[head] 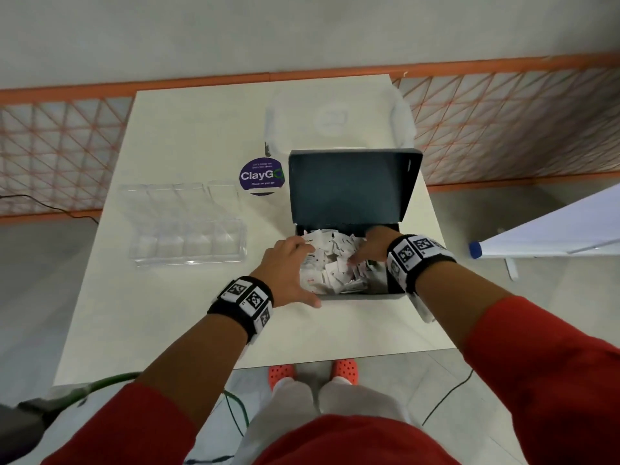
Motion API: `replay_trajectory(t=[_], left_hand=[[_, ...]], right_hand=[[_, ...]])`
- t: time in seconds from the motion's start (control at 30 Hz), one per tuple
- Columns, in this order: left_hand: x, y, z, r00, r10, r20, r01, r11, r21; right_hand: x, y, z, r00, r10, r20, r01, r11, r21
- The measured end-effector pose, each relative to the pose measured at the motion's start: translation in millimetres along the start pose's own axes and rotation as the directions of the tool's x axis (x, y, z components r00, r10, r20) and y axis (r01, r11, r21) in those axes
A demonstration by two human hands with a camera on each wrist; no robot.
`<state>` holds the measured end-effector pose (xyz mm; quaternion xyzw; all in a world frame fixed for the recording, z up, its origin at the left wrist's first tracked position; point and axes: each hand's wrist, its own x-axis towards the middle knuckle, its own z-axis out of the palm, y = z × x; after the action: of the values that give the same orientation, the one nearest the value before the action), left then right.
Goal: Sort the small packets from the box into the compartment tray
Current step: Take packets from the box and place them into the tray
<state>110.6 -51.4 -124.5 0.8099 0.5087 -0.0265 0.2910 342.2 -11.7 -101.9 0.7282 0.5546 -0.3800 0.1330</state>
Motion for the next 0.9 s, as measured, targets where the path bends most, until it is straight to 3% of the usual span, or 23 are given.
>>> replay_trajectory(t=[0.1, 0.27, 0.43, 0.57, 0.9], left_hand=[[-4.8, -2.4, 7.7, 0.999, -0.031, -0.013, 0.031, 0.999, -0.027], [-6.7, -0.8, 12.8, 0.997, -0.056, -0.062, 0.049, 0.992, -0.113], [-5.9, -0.1, 12.7, 0.997, -0.059, -0.058, 0.052, 0.991, -0.122], [-5.9, -1.2, 14.9, 0.997, -0.054, -0.058, 0.047, 0.991, -0.122], [-3.6, -4.2, 17.0, 0.998, -0.039, -0.053, 0.033, 0.993, -0.110]], right_hand=[[9.7, -3.9, 17.8, 1.000, 0.016, 0.027, -0.018, 0.997, 0.078], [21.4, -21.1, 32.5, 0.996, -0.091, 0.022, 0.089, 0.993, 0.076], [19.3, -34.7, 34.1, 0.979, -0.175, -0.102, 0.173, 0.985, -0.024], [17.0, -29.3, 26.1, 0.972, -0.207, -0.108, 0.191, 0.972, -0.140], [18.7, -24.5, 22.9, 0.982, -0.138, -0.126, 0.119, 0.982, -0.149]])
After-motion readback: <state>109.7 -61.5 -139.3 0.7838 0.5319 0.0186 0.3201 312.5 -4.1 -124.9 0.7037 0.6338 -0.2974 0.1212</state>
